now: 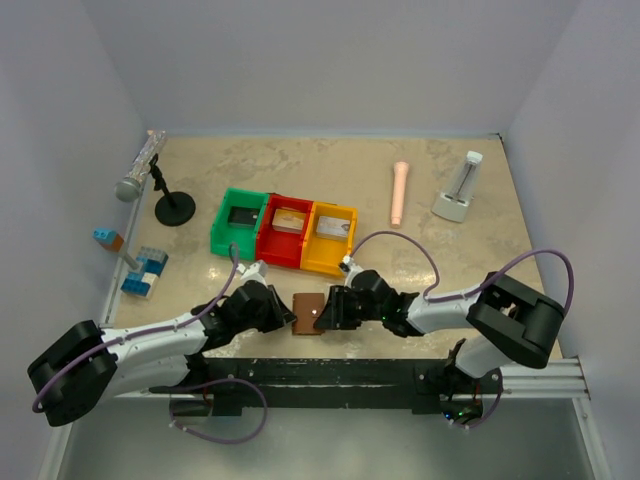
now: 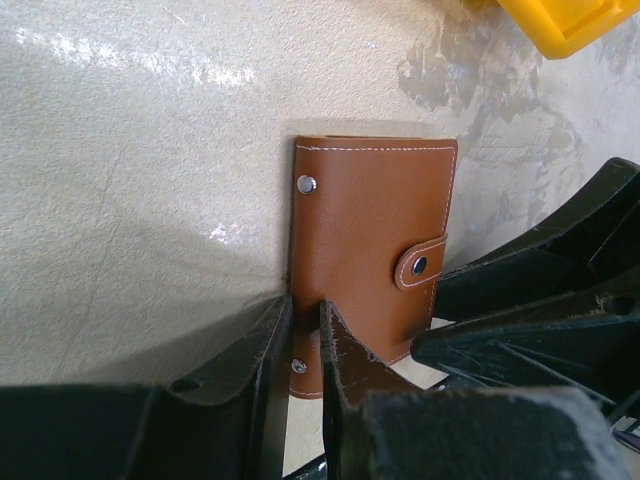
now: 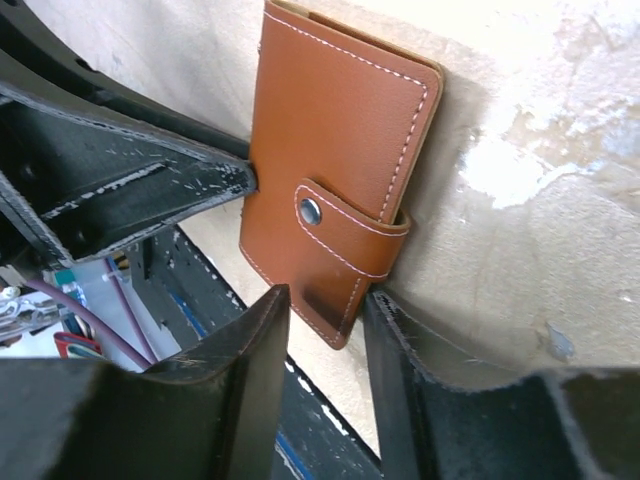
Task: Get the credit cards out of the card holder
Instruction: Pick up the card holder from the center of the board, then open the card holder at the center of the board.
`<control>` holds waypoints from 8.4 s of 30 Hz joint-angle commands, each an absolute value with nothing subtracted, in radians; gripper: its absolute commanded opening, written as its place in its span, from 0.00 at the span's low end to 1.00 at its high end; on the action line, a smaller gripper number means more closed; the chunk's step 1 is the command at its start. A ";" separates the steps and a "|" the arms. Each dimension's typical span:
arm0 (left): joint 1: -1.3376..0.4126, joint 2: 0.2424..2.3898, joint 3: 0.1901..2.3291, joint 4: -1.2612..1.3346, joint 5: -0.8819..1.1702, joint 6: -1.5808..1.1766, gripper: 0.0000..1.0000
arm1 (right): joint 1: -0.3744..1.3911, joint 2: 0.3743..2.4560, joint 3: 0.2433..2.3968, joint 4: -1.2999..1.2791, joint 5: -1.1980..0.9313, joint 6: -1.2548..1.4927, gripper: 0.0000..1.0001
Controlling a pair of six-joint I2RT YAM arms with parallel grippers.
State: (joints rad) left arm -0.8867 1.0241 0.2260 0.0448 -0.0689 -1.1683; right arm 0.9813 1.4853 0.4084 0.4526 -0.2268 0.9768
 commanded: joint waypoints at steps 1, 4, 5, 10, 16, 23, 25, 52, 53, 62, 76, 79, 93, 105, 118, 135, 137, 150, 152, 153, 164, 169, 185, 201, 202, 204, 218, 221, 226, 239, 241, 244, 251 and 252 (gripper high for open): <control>-0.894 1.032 0.222 0.055 -0.083 -1.181 0.20 | 0.985 1.467 0.397 0.423 -0.230 0.957 0.37; -0.894 1.025 0.219 0.058 -0.084 -1.184 0.20 | 0.985 1.453 0.397 0.407 -0.230 0.945 0.33; -0.896 1.023 0.219 0.060 -0.084 -1.184 0.20 | 0.985 1.450 0.400 0.402 -0.232 0.942 0.32; -0.894 1.029 0.207 0.095 -0.069 -1.183 0.22 | 0.985 1.447 0.396 0.416 -0.233 0.939 0.17; -0.894 1.049 0.210 0.110 -0.058 -1.175 0.22 | 0.985 1.436 0.390 0.425 -0.238 0.933 0.06; -0.894 1.063 0.216 0.127 -0.048 -1.173 0.24 | 0.985 1.370 0.393 0.358 -0.221 0.894 0.00; -0.894 1.046 0.218 0.120 -0.048 -1.164 0.31 | 0.985 1.335 0.391 0.322 -0.204 0.878 0.00; -0.884 0.376 0.442 -0.016 -0.032 -0.743 0.81 | 0.980 0.709 0.802 -0.417 -0.369 0.483 0.00; -0.884 0.365 0.451 0.030 -0.005 -0.732 0.83 | 0.976 0.706 0.807 -0.393 -0.405 0.494 0.00; -0.884 0.367 0.499 0.098 0.222 -0.698 0.93 | 0.942 0.690 0.759 -0.138 -0.627 0.594 0.00; -0.884 0.478 0.494 0.215 0.333 -0.759 0.92 | 0.942 0.695 0.746 -0.086 -0.646 0.612 0.00; -0.884 0.498 0.465 0.322 0.374 -0.811 0.90 | 0.942 0.704 0.736 -0.075 -0.644 0.614 0.00; -0.884 0.531 0.436 0.451 0.433 -0.876 0.63 | 0.942 0.710 0.716 -0.072 -0.629 0.607 0.00; -0.885 0.557 0.446 0.416 0.440 -0.873 0.44 | 0.942 0.729 0.727 -0.100 -0.607 0.592 0.00; -0.884 0.537 0.454 0.368 0.433 -0.845 0.19 | 0.942 0.726 0.748 -0.156 -0.580 0.578 0.00; -0.905 0.667 0.759 -0.310 -0.041 -0.773 0.00 | 1.120 0.800 1.100 -0.742 0.111 0.359 0.75; -0.922 0.692 0.779 -0.363 -0.142 -0.827 0.00 | 1.141 0.856 1.124 -0.768 0.228 0.397 0.74; -1.112 1.006 1.111 -0.742 -0.494 -1.132 0.00 | 1.270 1.081 1.233 -0.735 0.577 0.506 0.73; -1.124 1.022 1.118 -0.747 -0.497 -1.166 0.00 | 1.270 1.092 1.238 -0.724 0.549 0.512 0.73; -1.129 1.028 1.118 -0.741 -0.494 -1.176 0.00 | 1.272 1.101 1.246 -0.729 0.543 0.520 0.73; -1.141 1.035 1.109 -0.709 -0.465 -1.285 0.00 | 1.287 1.192 1.288 -0.735 0.514 0.551 0.68; -1.141 1.032 1.094 -0.687 -0.442 -1.293 0.00 | 1.289 1.209 1.292 -0.727 0.494 0.554 0.68; -1.141 0.997 1.049 -0.626 -0.405 -1.308 0.00 | 1.290 1.307 1.332 -0.779 0.503 0.563 0.59; -1.141 0.946 1.006 -0.584 -0.416 -1.312 0.00 | 1.292 1.353 1.305 -0.808 0.497 0.584 0.37; -1.141 0.942 1.005 -0.584 -0.417 -1.310 0.00 | 1.290 1.353 1.299 -0.810 0.497 0.587 0.36; -1.143 0.936 1.005 -0.586 -0.422 -1.310 0.00 | 1.290 1.353 1.293 -0.813 0.497 0.591 0.34; -1.141 0.916 1.002 -0.612 -0.454 -1.312 0.00 | 1.290 1.347 1.278 -0.850 0.526 0.600 0.18; -1.141 0.911 1.002 -0.615 -0.457 -1.310 0.00 | 1.290 1.350 1.273 -0.857 0.534 0.601 0.17; -1.143 0.910 1.003 -0.615 -0.460 -1.308 0.00 | 1.289 1.356 1.273 -0.870 0.543 0.598 0.15; -1.141 0.899 1.002 -0.597 -0.442 -1.284 0.00 | 1.279 1.367 1.272 -0.887 0.528 0.581 0.00; -1.141 0.897 0.999 -0.601 -0.443 -1.284 0.00 | 1.276 1.358 1.264 -0.884 0.523 0.581 0.00; -1.141 0.885 0.989 -0.601 -0.451 -1.284 0.00 | 1.267 1.338 1.247 -0.873 0.514 0.580 0.00; -1.141 0.876 0.976 -0.612 -0.462 -1.289 0.00 | 1.249 1.301 1.218 -0.856 0.495 0.577 0.00; -1.141 0.873 0.974 -0.611 -0.463 -1.289 0.00 | 1.247 1.299 1.218 -0.856 0.494 0.577 0.00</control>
